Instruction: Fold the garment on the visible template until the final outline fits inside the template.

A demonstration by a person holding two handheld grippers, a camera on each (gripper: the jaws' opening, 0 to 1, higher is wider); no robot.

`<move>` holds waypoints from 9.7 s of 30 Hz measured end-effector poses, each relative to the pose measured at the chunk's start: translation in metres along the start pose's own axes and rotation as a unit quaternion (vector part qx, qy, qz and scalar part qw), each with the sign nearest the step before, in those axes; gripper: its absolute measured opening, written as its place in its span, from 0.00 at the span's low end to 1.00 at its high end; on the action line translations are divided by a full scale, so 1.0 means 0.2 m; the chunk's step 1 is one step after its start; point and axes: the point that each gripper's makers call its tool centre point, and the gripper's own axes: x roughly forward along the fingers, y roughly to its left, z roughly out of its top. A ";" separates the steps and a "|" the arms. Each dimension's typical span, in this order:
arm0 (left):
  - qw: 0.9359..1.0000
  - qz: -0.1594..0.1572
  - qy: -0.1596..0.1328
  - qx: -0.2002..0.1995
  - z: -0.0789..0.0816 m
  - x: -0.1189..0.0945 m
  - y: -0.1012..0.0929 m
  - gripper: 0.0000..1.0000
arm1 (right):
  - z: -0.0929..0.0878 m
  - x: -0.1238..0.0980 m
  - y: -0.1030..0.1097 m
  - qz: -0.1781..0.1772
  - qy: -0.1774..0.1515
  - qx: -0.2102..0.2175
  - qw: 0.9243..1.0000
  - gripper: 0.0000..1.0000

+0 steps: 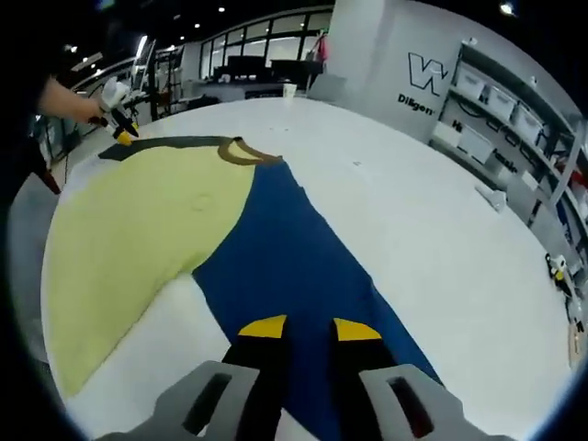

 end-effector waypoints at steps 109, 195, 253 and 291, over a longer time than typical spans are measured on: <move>0.997 -0.047 -0.051 -0.016 0.22 0.10 -0.08 0.55 | 0.21 0.20 0.64 0.166 -0.036 -0.065 0.983 0.45; 0.997 -0.018 -0.054 -0.060 0.07 0.12 0.17 0.65 | -0.34 -0.12 -0.31 -0.067 0.002 0.170 0.983 0.86; 0.966 -0.211 -0.087 0.120 0.07 -0.02 -1.34 0.80 | 0.01 -0.03 1.04 0.188 -0.065 -0.079 0.977 1.00; 0.969 -0.188 -0.074 0.143 -0.12 -0.11 -1.31 0.89 | -0.19 -0.24 1.13 0.173 -0.065 -0.070 0.980 1.00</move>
